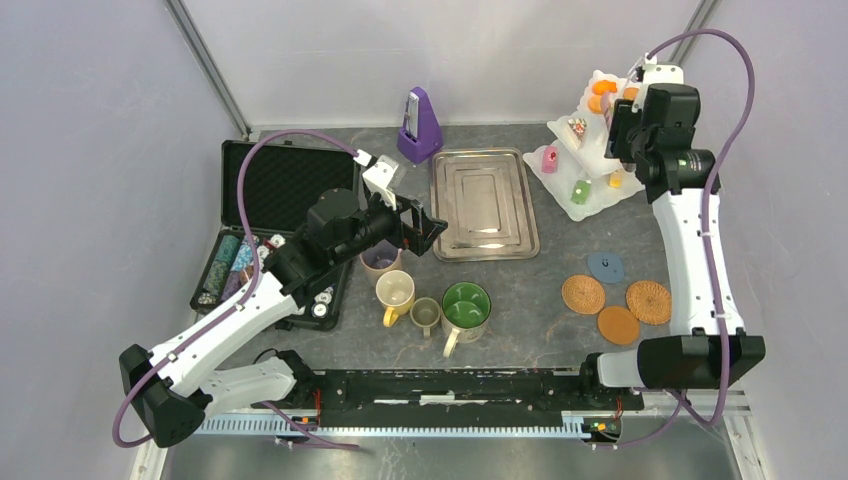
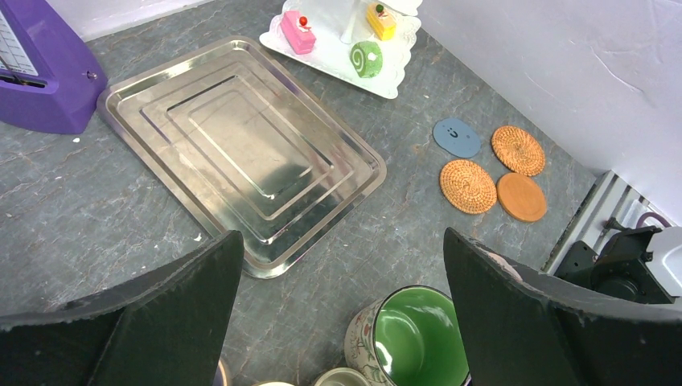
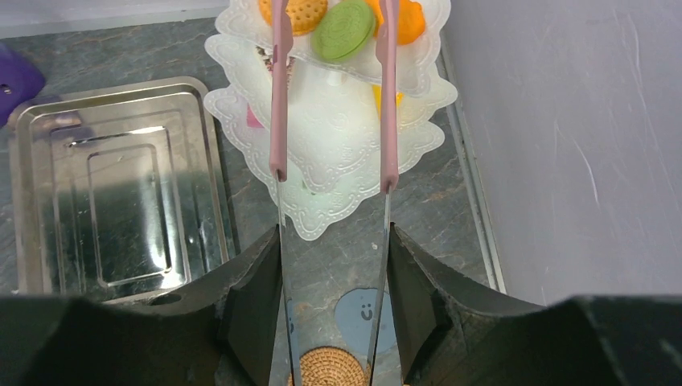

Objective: Serve the afternoon tea

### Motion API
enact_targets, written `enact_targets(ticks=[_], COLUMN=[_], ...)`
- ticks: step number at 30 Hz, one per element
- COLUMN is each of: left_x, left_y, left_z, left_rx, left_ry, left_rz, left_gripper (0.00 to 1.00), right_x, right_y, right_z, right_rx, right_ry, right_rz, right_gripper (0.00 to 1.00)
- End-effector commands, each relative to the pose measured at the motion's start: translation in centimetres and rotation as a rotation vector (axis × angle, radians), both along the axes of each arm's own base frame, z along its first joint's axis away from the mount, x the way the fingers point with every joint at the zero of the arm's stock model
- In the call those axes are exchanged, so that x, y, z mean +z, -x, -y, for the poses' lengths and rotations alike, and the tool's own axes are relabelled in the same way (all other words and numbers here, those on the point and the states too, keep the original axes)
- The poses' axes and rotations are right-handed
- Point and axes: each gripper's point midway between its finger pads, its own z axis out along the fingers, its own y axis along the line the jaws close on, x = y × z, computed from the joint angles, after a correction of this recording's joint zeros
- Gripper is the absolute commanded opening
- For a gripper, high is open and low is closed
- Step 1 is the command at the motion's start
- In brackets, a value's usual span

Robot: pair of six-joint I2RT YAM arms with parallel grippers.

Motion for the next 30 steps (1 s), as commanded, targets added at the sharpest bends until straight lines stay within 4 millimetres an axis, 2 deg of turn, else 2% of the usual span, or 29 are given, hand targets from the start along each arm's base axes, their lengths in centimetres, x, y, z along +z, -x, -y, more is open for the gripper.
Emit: enact_targets(ticks=[1,5,7,10,12,15,17,18,20,22,26,30], left_x=[3.0,2.9,3.0,3.0,2.9,2.6,2.5,2.3,2.2,2.2,2.3,2.4], left_y=[-0.1,-0.2,-0.2,-0.2,-0.3,-0.6,-0.7,-0.8,-0.9,-0.9,-0.8,-0.9], left_z=[-0.2,-0.2,-0.2,-0.3,-0.4,-0.6,-0.6,-0.6,-0.6,-0.6,-0.7,-0.9], left_rx=[-0.002,0.0,0.0,0.004,0.013,0.027,0.034,0.037,0.04,0.04,0.042,0.046], left_ry=[0.036,0.036,0.036,0.038,0.034,0.025,0.021,0.017,0.015,0.013,0.014,0.011], left_rz=[0.082,0.081,0.081,0.083,0.084,0.084,0.083,0.082,0.08,0.079,0.085,0.09], left_gripper=[1.0,1.0,1.0,1.0,1.0,1.0,1.0,1.0,1.0,1.0,1.0,1.0], right_x=[5.7,6.3,5.2,1.5,-1.3,-7.2,-10.9,-12.7,-14.9,-16.1,-20.0,-22.7], right_y=[2.5,4.5,5.0,5.8,6.8,7.7,7.9,7.8,7.6,7.2,6.6,7.7], right_z=[-1.4,-3.6,-6.1,-11.9,-16.5,-21.6,-23.5,-23.7,-24.2,-24.3,-23.2,-22.9], right_rx=[0.087,0.233,0.369,0.607,0.736,0.763,0.738,0.705,0.672,0.66,0.571,0.498], right_ry=[-0.012,-0.005,-0.053,-0.27,-0.432,-0.505,-0.473,-0.448,-0.402,-0.36,-0.267,-0.164], right_rz=[0.154,0.207,0.24,0.258,0.248,0.146,0.066,0.04,0.029,0.058,0.036,0.022], right_gripper=[0.53,0.53,0.53,0.52,0.51,0.51,0.5,0.5,0.5,0.51,0.51,0.54])
